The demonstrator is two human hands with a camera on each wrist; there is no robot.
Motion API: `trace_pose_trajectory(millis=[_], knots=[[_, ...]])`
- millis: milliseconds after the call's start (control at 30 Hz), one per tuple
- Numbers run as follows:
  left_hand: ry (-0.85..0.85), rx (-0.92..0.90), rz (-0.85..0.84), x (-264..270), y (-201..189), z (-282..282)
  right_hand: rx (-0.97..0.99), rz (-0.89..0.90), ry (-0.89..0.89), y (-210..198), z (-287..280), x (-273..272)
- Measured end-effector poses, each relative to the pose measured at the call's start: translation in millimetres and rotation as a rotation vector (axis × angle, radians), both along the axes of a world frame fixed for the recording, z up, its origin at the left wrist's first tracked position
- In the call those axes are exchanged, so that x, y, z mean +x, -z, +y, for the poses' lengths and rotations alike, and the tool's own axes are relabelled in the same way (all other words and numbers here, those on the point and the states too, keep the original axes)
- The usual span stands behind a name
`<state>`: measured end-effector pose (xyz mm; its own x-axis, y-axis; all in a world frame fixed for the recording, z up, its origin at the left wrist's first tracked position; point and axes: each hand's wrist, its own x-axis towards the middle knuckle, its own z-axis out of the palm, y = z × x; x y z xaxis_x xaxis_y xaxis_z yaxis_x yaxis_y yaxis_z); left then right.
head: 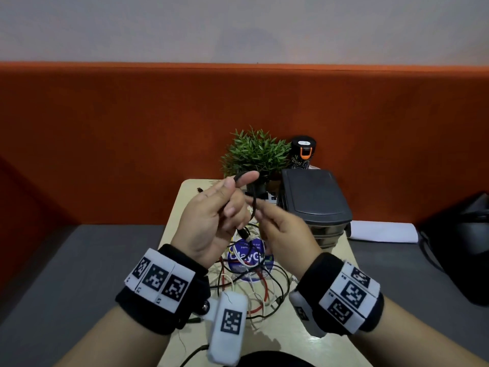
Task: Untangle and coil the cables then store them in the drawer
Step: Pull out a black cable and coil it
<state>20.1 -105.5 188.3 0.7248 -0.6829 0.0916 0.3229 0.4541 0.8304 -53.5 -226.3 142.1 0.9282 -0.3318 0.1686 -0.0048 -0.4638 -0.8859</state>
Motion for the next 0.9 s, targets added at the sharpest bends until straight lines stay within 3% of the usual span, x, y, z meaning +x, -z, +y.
trace_pose_trajectory(millis=[233, 467, 700, 900], knots=[[-0.003, -0.075, 0.058, -3.1, 4.3, 0.1, -0.184, 0.245, -0.196, 14.6, 11.2, -7.8], [-0.186, 0.337, -0.437, 6.0, 13.7, 6.0, -0.224, 0.204, -0.196, 0.2, 12.9, -21.3], [-0.132, 0.617, -0.681, 2.7, 31.6, 2.3, -0.375, 0.103, -0.204, -38.9, 6.9, -27.4], [-0.032, 0.492, -0.472, -6.3, 34.4, 6.6, -0.306, 0.013, -0.093, -57.9, -19.6, -27.8]])
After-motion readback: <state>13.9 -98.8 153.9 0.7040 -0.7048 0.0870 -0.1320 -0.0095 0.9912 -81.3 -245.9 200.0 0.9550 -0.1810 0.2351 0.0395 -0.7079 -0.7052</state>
